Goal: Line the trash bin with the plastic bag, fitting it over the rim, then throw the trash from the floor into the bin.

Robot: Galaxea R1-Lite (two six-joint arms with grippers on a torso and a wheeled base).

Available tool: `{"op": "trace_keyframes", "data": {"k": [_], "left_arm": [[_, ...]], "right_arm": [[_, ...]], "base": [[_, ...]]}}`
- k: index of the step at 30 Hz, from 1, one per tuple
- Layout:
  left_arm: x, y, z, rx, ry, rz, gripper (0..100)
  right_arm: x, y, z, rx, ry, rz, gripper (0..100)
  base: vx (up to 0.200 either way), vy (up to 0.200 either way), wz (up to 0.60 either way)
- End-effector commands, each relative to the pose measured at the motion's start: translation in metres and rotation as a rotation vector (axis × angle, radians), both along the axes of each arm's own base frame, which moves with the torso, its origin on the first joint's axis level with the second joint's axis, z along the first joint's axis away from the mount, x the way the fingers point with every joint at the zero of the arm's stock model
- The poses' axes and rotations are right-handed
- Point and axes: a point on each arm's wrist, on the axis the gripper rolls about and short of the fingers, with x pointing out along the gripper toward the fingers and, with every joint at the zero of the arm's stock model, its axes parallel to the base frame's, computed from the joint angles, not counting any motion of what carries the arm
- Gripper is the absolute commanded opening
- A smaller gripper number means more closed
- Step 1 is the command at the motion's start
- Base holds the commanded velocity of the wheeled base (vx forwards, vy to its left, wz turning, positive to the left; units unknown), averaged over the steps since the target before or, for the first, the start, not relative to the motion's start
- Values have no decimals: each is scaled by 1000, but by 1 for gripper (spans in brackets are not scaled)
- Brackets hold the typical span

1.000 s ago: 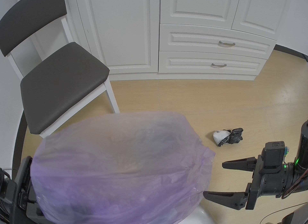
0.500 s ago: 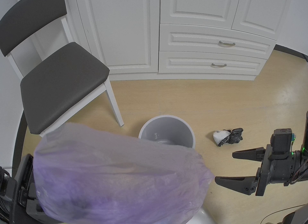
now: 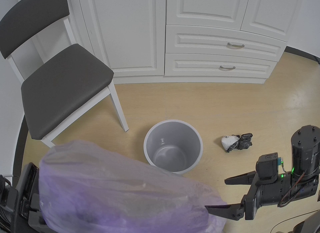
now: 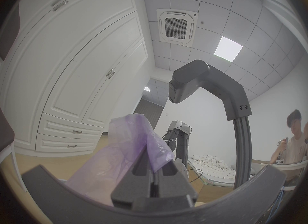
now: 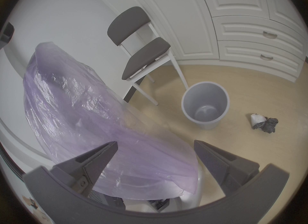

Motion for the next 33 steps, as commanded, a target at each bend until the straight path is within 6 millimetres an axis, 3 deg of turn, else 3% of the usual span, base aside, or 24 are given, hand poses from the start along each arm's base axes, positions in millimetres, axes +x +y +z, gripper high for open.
{"op": "trace_keyframes", "data": {"k": [1, 6, 11, 15, 23, 33], "left_arm": [[1, -2, -2, 10, 7, -6, 0], [1, -3, -1, 10, 6, -3, 0], [2, -3, 0, 5, 3, 1, 0], [-1, 1, 3, -13, -11, -3, 0], [-2, 3, 6, -29, -22, -1, 0], [-5, 6, 18, -86, -58, -2, 0]], "right_arm": [[-7, 10, -5, -2, 43, 67, 100], [-17, 5, 3, 33, 36, 93, 100], [-24, 4, -3, 22, 54, 144, 100], [-15, 23, -27, -69, 123, 153, 100], [-13, 26, -34, -88, 136, 155, 100], [2, 43, -66, -115, 173, 134, 100]], "base": [[0, 0, 0], [0, 0, 0], [0, 0, 0], [0, 0, 0], [0, 0, 0], [0, 0, 0]]}}
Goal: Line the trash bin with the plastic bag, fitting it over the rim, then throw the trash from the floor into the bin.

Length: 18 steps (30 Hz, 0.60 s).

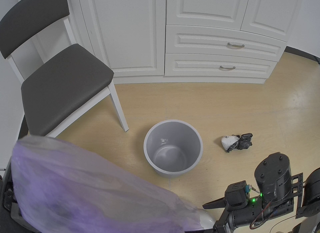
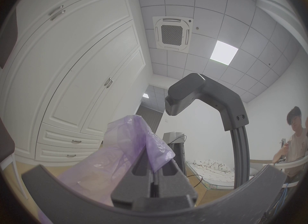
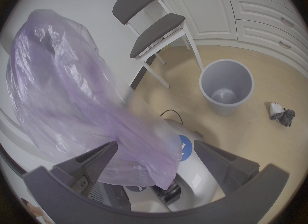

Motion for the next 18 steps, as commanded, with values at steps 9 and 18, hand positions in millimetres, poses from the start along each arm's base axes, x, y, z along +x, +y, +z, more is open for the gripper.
{"op": "trace_keyframes", "data": {"k": [9, 18], "left_arm": [[-4, 7, 13, -63, -45, 8, 0], [-4, 8, 15, -70, -46, 11, 0]], "right_arm": [[11, 14, -44, -74, 61, -6, 100], [26, 27, -61, -19, 102, -83, 100]], "base": [[0, 0, 0], [0, 0, 0]]}}
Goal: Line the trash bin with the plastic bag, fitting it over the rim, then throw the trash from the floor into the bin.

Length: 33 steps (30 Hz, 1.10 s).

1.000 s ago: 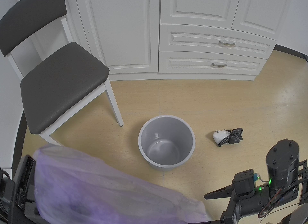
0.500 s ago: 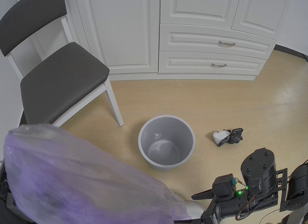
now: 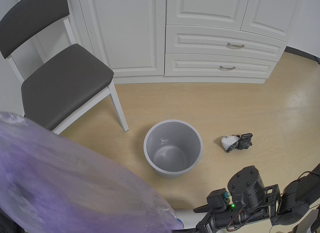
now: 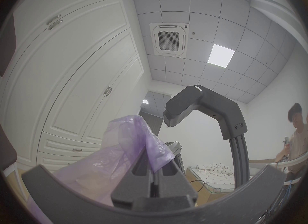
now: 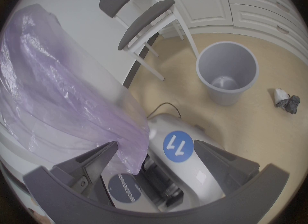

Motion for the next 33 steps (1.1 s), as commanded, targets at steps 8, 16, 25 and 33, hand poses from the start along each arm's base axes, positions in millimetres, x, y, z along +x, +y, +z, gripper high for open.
{"op": "trace_keyframes", "data": {"k": [8, 16, 25, 33], "left_arm": [[0, 0, -2, 7, 8, -1, 0], [2, -3, -6, 27, 23, 0, 0], [37, -13, -25, 131, 126, 141, 0], [84, -29, -48, 233, 240, 262, 0]], "right_arm": [[18, 20, -11, 222, -14, -145, 100], [10, 16, 8, 332, -87, -155, 100], [-19, 2, 18, 316, -136, -35, 100], [-25, -10, 39, 302, -155, -28, 100]], "base": [[0, 0, 0], [0, 0, 0], [0, 0, 0], [0, 0, 0]]}}
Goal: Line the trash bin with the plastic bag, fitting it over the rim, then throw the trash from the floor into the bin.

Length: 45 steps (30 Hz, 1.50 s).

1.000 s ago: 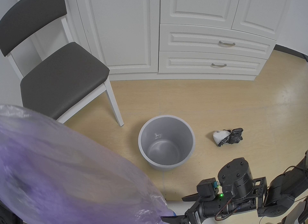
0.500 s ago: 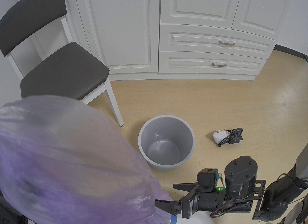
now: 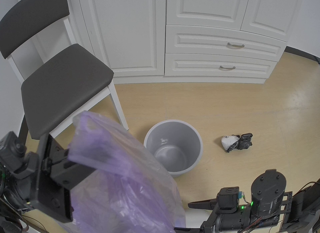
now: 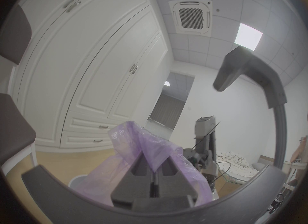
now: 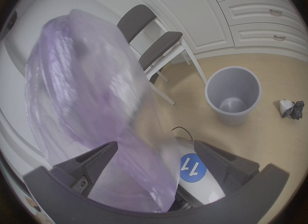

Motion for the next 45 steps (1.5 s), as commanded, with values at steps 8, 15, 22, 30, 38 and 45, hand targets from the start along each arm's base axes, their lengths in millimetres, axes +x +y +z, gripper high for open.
{"op": "trace_keyframes", "data": {"k": [8, 15, 22, 30, 38, 45], "left_arm": [[74, -51, 4, 35, 132, -55, 0], [102, -75, 42, 211, 361, -47, 0], [130, -101, 60, 300, 488, 190, 0], [133, -121, 80, 416, 523, 430, 0], [94, -99, 89, 542, 473, 396, 0], [65, -86, 103, 516, 420, 335, 0]], "right_arm": [[1, -3, 12, -38, -11, 1, 100], [25, -8, 1, -87, -4, -82, 100], [53, -11, -14, -127, 29, -175, 100], [67, -15, -18, -142, 29, -215, 100], [89, -23, -29, -160, 46, -288, 100], [108, -20, -50, -189, 84, -320, 100]], "base": [[0, 0, 0], [0, 0, 0], [0, 0, 0], [0, 0, 0], [0, 0, 0], [0, 0, 0]]}}
